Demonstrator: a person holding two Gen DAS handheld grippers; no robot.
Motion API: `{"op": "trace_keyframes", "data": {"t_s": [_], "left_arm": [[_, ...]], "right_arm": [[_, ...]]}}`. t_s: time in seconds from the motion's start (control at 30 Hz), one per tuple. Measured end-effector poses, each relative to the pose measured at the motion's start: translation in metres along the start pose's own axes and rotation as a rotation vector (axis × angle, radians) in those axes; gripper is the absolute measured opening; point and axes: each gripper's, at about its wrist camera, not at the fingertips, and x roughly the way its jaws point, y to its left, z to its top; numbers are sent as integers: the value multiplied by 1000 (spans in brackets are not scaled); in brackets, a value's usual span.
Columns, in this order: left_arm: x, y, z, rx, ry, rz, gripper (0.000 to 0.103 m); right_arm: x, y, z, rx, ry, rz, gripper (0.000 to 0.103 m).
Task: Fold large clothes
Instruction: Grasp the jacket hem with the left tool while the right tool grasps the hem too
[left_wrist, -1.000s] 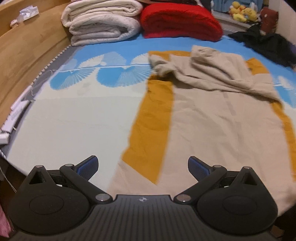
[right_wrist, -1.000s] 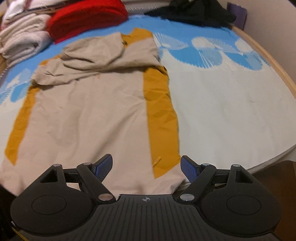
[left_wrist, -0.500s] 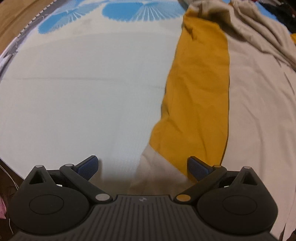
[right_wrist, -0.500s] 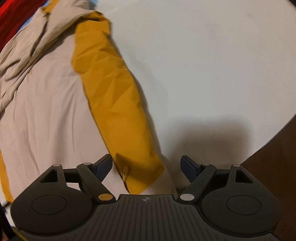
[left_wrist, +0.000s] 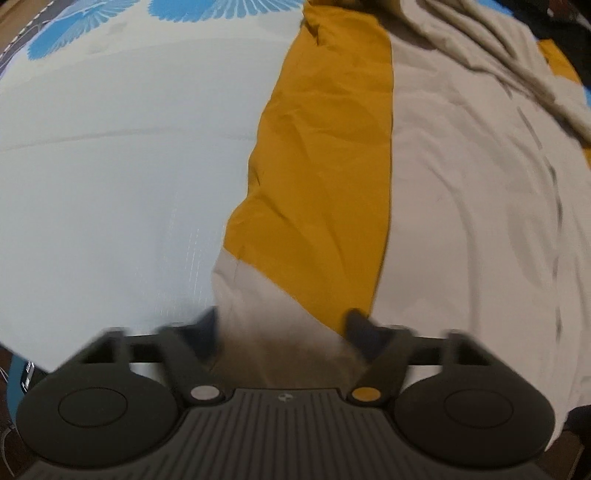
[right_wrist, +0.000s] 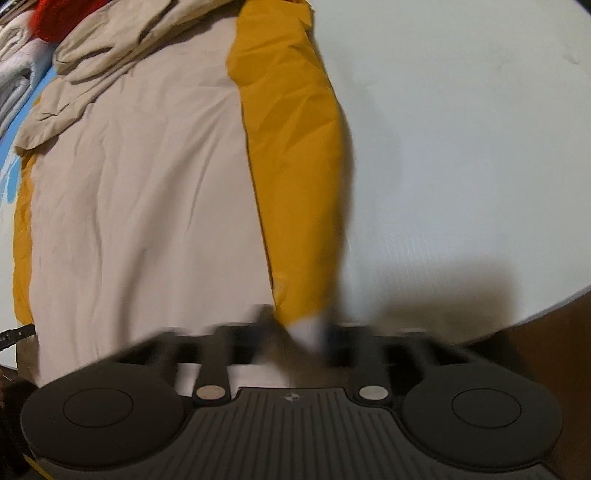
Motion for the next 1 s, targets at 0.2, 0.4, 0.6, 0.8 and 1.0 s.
{"op": "trace_keyframes", "data": {"t_s": [0.2,0.4,0.6,0.8,1.0], "left_arm": [[-49,9,-16,-113,-83,-120,4],[-152,14,-19,-169,-306,-272,2],[-234,3,-41,-188,-476,-332,1],[-284,11,-107,-190,-502,-368,1],[-303,27,-172,-207,-479,-356,1]], "right_arm": [[-40,28,-23,-59,-170,60,2],[-135,24,-22,28,-444,281,1],[-219,14,-41,14,-624,436,1],[-255,-12,-100,46,-646,492,0],[-268,-49,-163,117,-650,494,0]]}}
